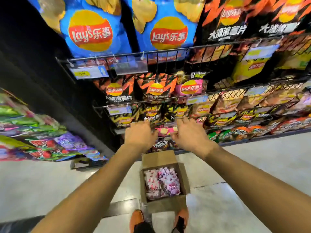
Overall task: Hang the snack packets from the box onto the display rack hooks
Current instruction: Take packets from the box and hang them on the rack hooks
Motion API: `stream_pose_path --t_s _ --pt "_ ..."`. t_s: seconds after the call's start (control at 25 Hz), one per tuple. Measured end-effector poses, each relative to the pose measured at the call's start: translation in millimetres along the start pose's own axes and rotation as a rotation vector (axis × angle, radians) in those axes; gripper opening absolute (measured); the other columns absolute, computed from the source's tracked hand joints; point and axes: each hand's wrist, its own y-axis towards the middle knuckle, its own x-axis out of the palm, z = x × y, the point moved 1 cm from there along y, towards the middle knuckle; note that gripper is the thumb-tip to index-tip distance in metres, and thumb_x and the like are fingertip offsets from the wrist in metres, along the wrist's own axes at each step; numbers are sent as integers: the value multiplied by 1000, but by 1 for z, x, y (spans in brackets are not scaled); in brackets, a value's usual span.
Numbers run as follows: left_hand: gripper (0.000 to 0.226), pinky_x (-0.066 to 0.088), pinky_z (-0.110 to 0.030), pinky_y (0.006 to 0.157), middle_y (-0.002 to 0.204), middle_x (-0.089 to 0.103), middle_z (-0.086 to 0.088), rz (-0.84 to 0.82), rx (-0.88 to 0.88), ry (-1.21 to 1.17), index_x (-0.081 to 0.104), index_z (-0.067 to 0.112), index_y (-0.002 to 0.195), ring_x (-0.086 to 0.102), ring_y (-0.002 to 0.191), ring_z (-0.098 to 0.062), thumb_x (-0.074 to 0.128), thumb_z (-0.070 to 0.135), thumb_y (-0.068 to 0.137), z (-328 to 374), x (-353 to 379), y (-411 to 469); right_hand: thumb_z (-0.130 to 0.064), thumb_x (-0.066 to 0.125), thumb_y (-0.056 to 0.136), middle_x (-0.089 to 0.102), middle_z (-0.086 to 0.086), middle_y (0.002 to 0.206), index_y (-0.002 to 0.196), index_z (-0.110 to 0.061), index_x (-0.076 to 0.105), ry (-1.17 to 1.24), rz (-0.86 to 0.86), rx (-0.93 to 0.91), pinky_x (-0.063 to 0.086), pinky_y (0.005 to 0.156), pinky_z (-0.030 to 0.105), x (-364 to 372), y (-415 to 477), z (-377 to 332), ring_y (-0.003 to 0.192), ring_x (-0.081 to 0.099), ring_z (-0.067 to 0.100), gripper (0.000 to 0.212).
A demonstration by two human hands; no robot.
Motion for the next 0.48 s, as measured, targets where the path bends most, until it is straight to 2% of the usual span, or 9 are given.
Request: stream_pose_path --t_s 0.12,0.32,0.48 --pt "50 48 -45 98 132 64 -15 -75 -82 -44 53 13 132 55 128 -38 49 53 102 -10 55 4 -46 49 97 55 15 135 136 -11 46 15 -96 -52 42 102 47 47 11 6 131 45 37 53" --pt "57 49 -45 101 138 63 -14 -215 -148 -105 48 18 148 55 130 -39 53 51 101 -33 161 20 -49 48 96 55 14 134 134 -12 48 45 -248 -33 45 100 41 150 25 9 124 52 34 53" --pt "53 54 -48 97 130 67 -17 -308 -156 -176 54 13 137 60 122 -41 52 52 101 -52 247 39 -47 50 96 57 14 132 139 -16 46 68 -359 -2 46 96 42 228 31 16 120 53 35 54"
